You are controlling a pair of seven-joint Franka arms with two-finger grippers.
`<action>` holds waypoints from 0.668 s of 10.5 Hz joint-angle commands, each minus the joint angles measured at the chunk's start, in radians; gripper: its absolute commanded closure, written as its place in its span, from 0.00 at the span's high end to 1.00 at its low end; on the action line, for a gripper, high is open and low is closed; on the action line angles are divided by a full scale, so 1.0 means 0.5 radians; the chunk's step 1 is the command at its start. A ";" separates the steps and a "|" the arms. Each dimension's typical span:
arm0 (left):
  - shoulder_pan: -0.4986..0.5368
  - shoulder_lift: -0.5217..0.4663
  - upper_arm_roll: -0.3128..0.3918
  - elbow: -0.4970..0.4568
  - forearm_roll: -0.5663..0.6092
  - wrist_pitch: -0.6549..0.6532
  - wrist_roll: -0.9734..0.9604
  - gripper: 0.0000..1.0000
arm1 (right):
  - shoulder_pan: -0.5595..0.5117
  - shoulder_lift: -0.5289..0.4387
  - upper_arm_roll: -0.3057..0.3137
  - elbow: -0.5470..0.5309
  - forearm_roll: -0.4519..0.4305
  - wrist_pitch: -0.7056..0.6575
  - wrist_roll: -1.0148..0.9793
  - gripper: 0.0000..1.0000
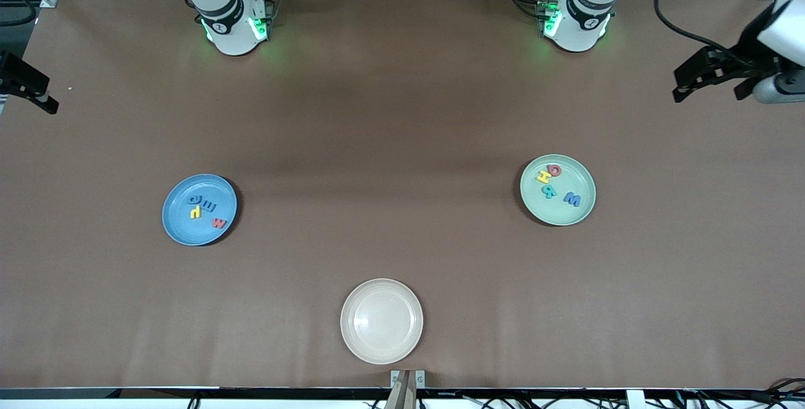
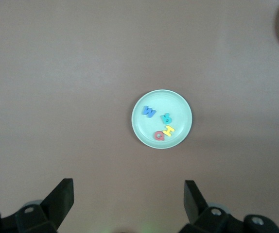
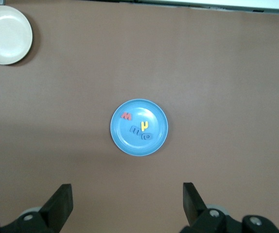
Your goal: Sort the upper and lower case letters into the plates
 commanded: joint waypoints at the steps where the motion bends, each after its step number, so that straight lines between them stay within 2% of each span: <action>1: 0.010 -0.010 0.104 0.014 -0.012 -0.008 0.225 1.00 | 0.043 -0.018 -0.023 0.016 -0.075 -0.038 -0.030 1.00; 5: -0.012 -0.010 0.098 0.008 0.003 0.041 0.216 1.00 | 0.046 -0.031 -0.022 0.004 -0.113 -0.025 -0.033 1.00; 7: -0.018 -0.010 0.037 0.005 0.043 0.111 0.229 1.00 | 0.046 -0.031 -0.026 0.007 -0.116 -0.019 -0.033 1.00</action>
